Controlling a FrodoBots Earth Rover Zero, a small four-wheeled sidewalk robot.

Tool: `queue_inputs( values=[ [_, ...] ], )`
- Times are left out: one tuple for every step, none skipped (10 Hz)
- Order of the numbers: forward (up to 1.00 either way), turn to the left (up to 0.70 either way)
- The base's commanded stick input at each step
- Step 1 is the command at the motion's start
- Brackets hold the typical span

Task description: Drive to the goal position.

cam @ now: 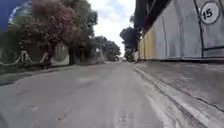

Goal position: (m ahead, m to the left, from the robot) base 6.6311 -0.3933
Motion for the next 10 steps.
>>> queue_inputs(
  values=[
    [1.0,-0.35],
    [1.0,-0.4],
    [1.0,-0.4],
    [1.0,-0.4],
    [1.0,-0.4],
    [1.0,-0.39],
    [1.0,-0.17],
    [1.0,0.0],
    [1.0,0.0],
    [1.0,0.0]
  ],
)
